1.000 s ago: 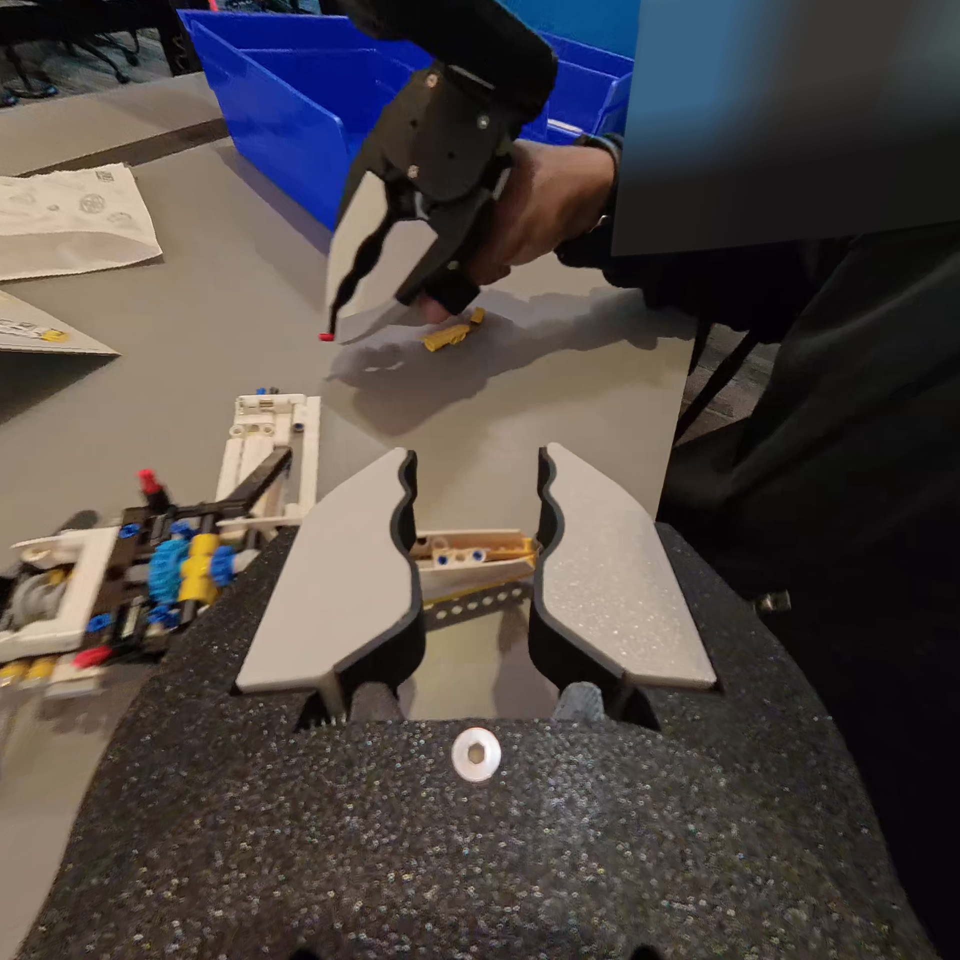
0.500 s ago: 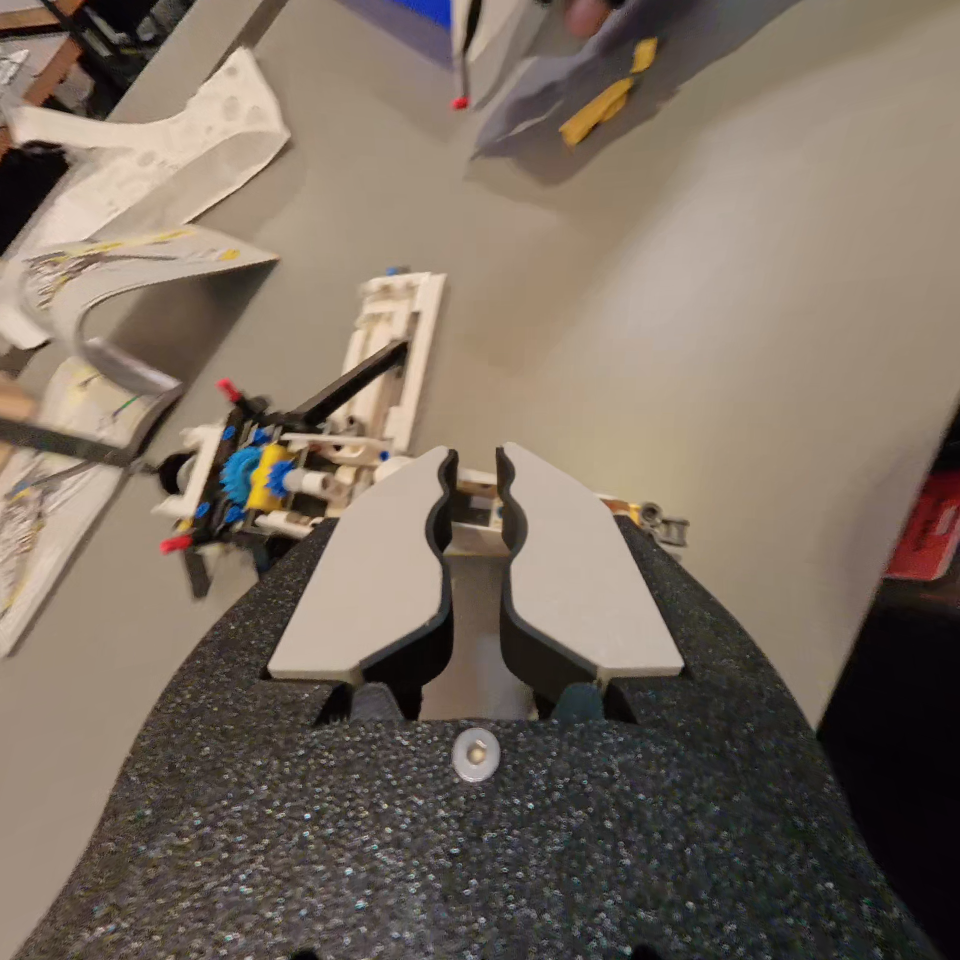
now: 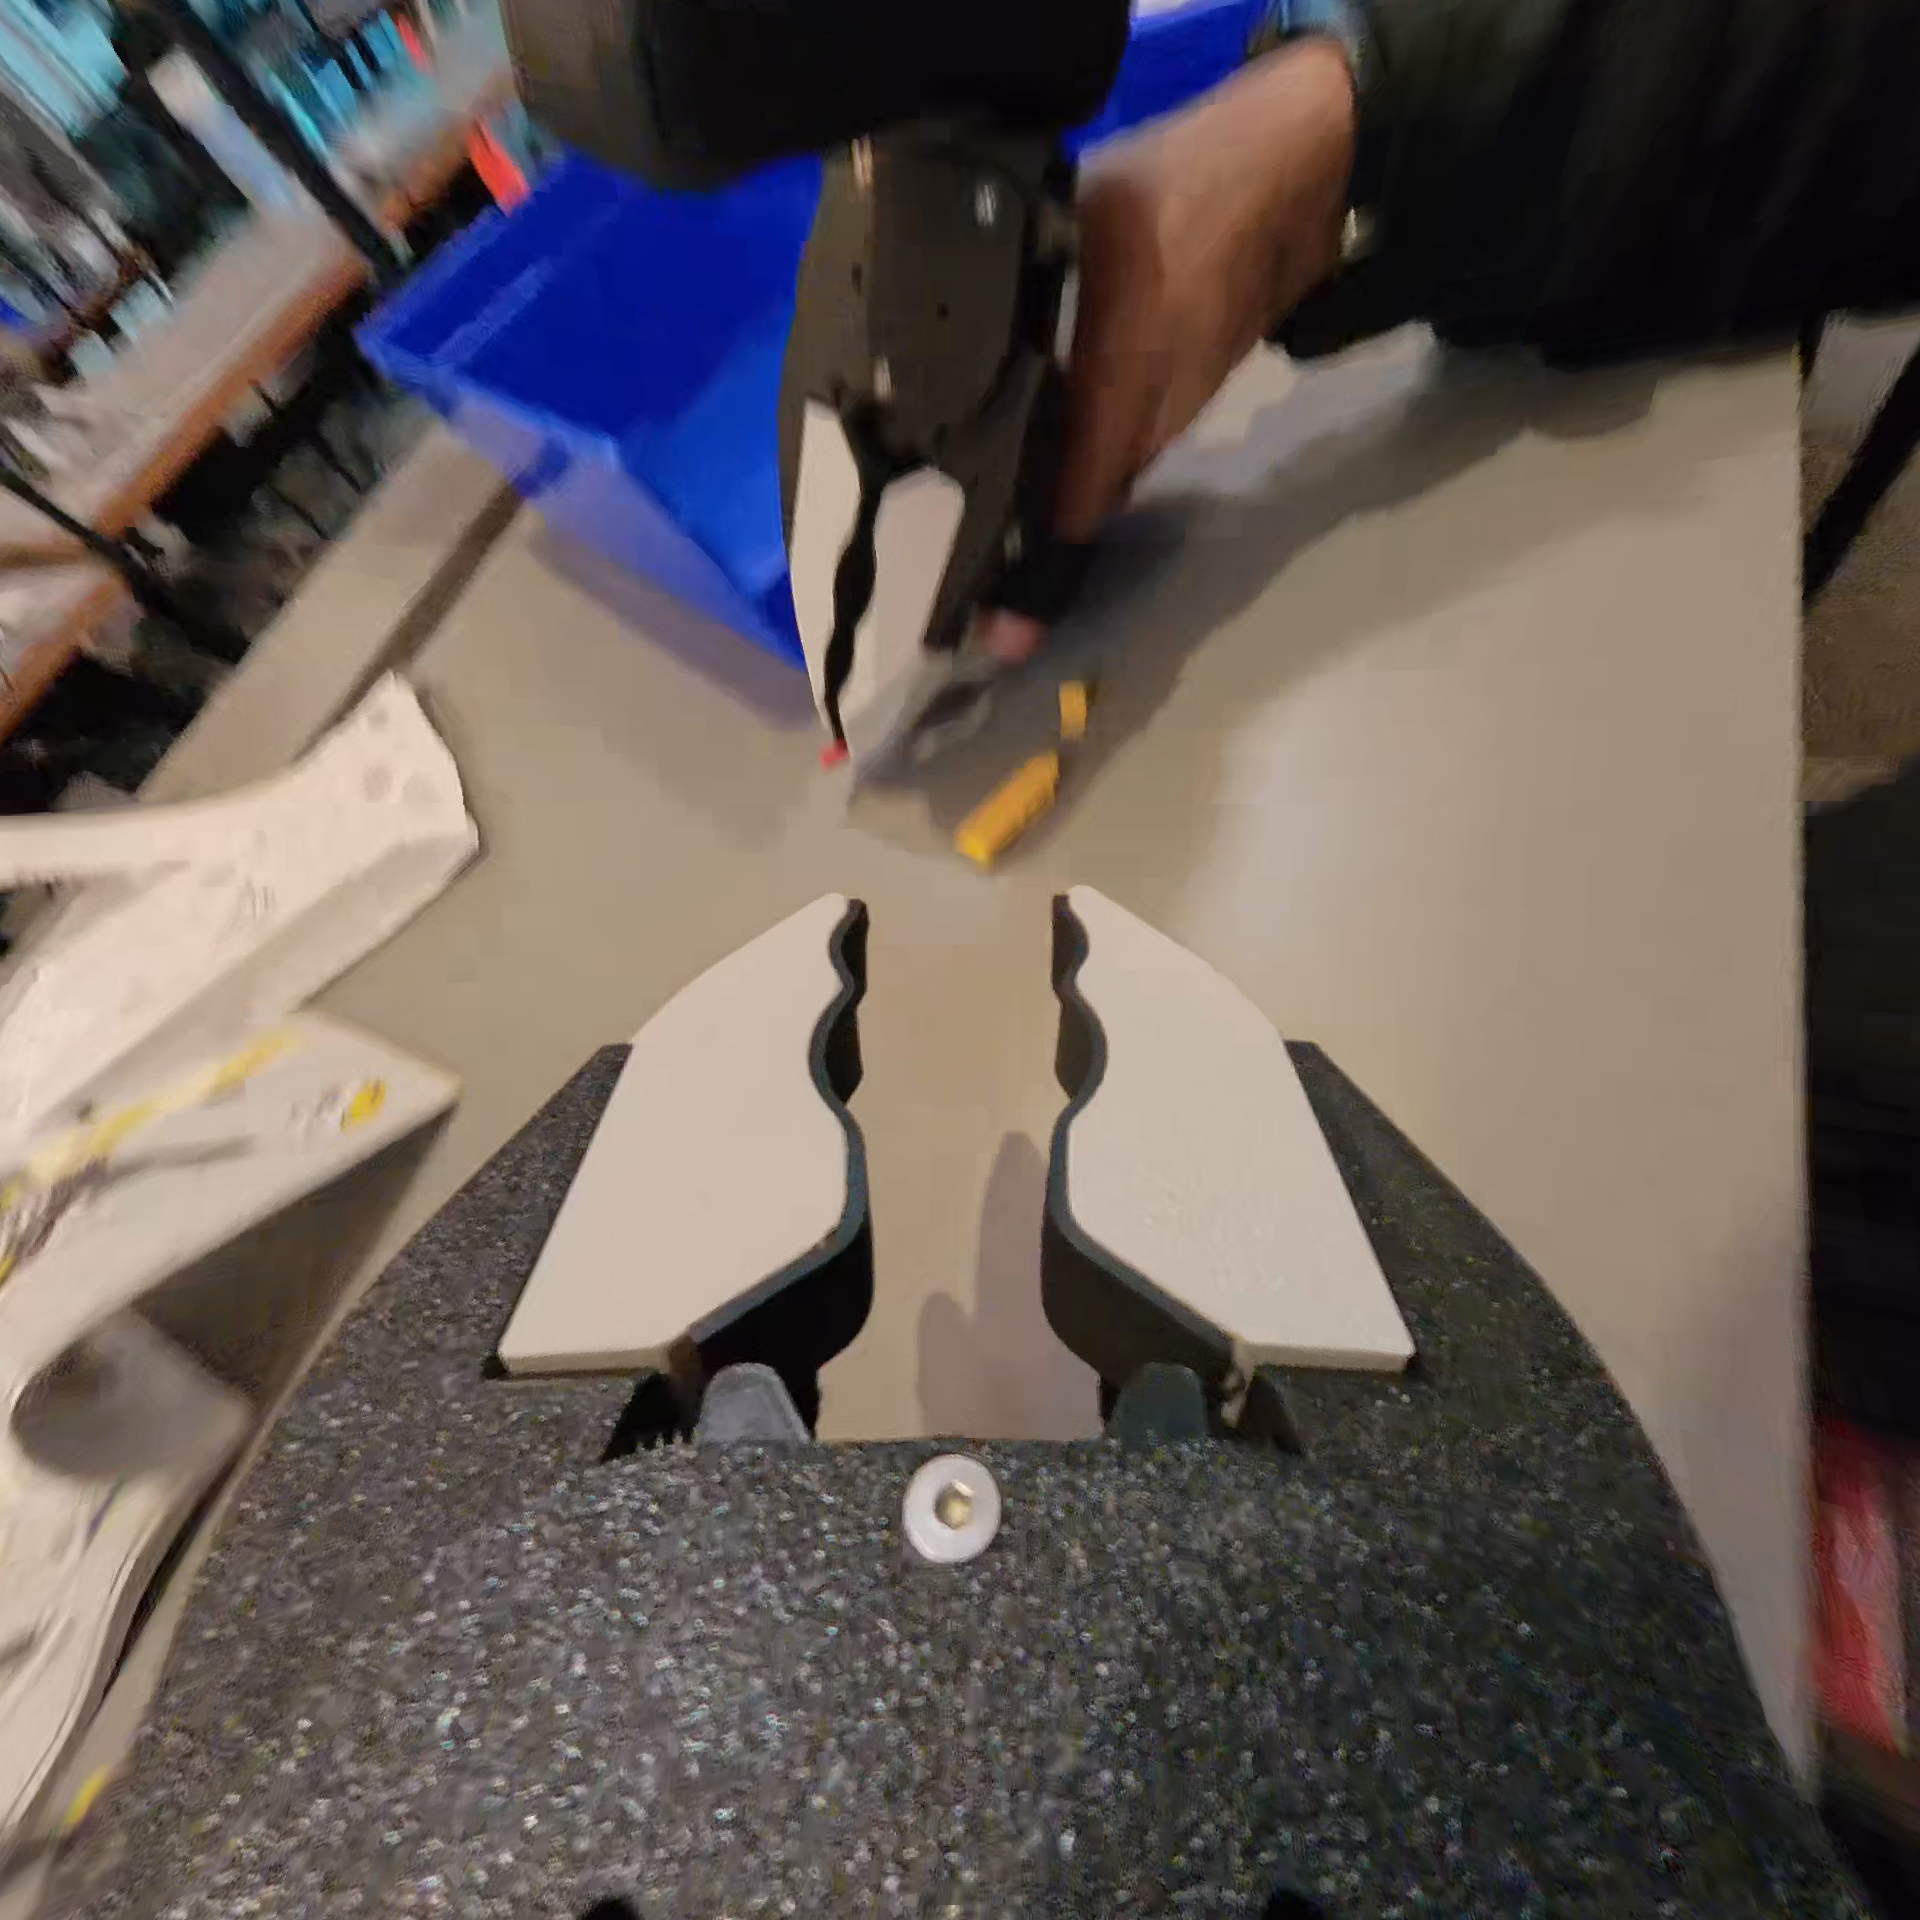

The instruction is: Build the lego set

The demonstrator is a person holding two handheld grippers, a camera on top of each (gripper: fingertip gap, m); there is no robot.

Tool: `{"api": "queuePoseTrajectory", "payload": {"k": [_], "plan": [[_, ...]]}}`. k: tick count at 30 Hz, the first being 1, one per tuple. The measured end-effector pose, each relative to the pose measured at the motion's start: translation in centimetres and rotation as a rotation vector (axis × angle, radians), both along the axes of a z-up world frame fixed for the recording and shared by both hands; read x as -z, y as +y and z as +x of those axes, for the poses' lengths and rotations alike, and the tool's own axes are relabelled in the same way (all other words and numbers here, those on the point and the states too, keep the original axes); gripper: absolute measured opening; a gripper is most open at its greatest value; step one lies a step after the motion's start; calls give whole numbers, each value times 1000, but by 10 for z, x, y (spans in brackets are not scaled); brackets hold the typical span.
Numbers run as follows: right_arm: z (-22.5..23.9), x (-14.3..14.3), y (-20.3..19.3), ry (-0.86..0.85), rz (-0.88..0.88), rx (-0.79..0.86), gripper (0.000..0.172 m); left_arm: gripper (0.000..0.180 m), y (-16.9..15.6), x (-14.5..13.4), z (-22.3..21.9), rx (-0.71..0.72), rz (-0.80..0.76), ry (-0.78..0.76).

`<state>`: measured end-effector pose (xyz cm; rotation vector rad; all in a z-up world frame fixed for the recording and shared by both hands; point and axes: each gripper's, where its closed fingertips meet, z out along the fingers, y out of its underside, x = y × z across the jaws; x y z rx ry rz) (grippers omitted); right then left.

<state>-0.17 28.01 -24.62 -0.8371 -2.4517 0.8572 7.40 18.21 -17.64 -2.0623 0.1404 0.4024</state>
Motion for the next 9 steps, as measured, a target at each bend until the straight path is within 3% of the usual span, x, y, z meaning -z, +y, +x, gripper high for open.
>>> {"api": "queuePoseTrajectory", "payload": {"k": [3, 6, 9], "plan": [[4, -1, 6, 10, -7, -7, 4, 34, 56, 6, 10, 137, 116, -62], [6, 2, 12, -1, -20, -3, 4, 35, 74, 47, -11, 117, -159, -50], [9, 4, 13, -15, -35, -13, 4, 38, 76, 61, -21, 144, -341, -48]]}}
